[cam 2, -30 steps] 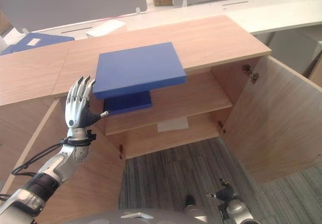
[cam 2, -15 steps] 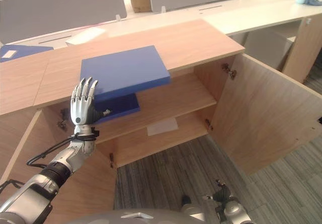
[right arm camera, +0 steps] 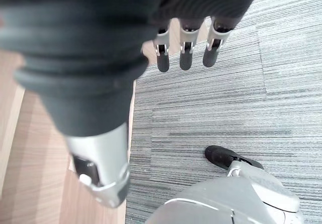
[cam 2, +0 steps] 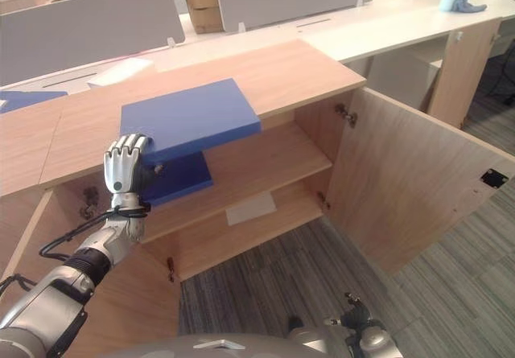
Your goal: Put the empty folder in the office cabinet
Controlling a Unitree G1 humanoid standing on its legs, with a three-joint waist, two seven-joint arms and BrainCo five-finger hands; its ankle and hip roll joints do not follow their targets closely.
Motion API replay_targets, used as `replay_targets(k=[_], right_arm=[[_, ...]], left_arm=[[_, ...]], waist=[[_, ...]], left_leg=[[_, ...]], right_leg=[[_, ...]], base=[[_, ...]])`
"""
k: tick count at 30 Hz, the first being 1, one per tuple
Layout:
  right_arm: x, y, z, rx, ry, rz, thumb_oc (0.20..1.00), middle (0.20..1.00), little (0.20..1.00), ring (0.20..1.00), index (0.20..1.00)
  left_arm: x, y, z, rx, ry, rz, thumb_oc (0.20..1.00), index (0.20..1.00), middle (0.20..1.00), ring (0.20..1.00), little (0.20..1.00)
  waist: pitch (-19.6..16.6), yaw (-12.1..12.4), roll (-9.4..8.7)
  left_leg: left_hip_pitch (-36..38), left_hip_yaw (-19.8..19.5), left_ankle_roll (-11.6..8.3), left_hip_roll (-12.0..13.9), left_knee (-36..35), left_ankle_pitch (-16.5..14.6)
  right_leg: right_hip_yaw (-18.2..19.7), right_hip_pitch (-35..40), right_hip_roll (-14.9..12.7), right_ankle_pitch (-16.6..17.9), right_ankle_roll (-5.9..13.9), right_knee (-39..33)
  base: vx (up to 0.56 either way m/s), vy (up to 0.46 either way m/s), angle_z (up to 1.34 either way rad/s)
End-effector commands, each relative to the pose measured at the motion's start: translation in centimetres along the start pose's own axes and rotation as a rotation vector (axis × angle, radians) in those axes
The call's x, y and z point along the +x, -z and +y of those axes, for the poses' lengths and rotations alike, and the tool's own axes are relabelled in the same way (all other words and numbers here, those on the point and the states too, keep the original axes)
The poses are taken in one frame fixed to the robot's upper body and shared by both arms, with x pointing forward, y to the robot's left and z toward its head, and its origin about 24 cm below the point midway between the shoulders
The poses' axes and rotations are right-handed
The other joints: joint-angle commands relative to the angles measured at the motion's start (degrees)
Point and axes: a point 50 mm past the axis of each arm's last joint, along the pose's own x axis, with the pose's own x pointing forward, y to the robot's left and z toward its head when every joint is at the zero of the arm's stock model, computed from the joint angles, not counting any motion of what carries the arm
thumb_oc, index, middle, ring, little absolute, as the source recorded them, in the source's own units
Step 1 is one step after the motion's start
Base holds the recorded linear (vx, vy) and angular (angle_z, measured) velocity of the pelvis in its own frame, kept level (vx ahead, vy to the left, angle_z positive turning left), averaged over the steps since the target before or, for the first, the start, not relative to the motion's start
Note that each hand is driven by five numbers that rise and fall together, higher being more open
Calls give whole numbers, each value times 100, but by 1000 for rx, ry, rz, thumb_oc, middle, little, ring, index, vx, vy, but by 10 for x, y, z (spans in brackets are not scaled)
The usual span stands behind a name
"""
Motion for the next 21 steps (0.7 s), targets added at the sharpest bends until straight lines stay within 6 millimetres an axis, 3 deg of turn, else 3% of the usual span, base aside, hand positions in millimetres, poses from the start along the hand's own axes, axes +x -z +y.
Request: replay_targets(k=[1, 7, 12, 17, 21], right_arm=[[4, -27, -7, -63, 5, -99, 1000, 1000, 1000, 1000, 1000], [3, -32, -8, -68, 21, -145, 1000, 1000, 1000, 1000, 1000], [1, -45, -11, -29, 31, -216, 1000, 1000, 1000, 1000, 1000], [-5, -73, -12, 60, 45, -338, 1000, 1000, 1000, 1000, 1000], [-9, -87, -13, 98, 79, -408, 1000, 1000, 1000, 1000, 1000]], left_arm=[[37, 6, 27, 4, -103, -17, 200, 200, 200, 200, 200], [44, -1, 40, -88, -180, -39, 200, 200, 200, 200, 200], [55, -14, 69, -233, -294, -87, 200, 200, 200, 200, 200], [61, -40, 115, -568, -293, -209, 200, 200, 200, 200, 200], [54, -58, 134, -801, -188, -318, 200, 200, 200, 200, 200]], waist=[[121, -113, -141], [113, -74, -141], [119, 49, -165], [119, 205, -213], [106, 302, -221]], left_leg=[[168, -280, 176, -74, 3, -346], [173, -328, 192, -107, 4, -361], [163, -439, 200, -120, 3, -371], [138, -615, 212, -140, 3, -372], [107, -707, 224, -157, 3, -373]], right_leg=[[264, 185, -117, -205, 312, 6], [216, 215, -142, -219, 315, 6], [111, 253, -186, -230, 319, 6], [-32, 303, -253, -231, 336, 6], [-124, 313, -298, -225, 354, 6]], base=[[0, 0, 0], [-4, 12, 0], [-19, 25, 5], [-23, 26, 14], [-16, 13, 13]])
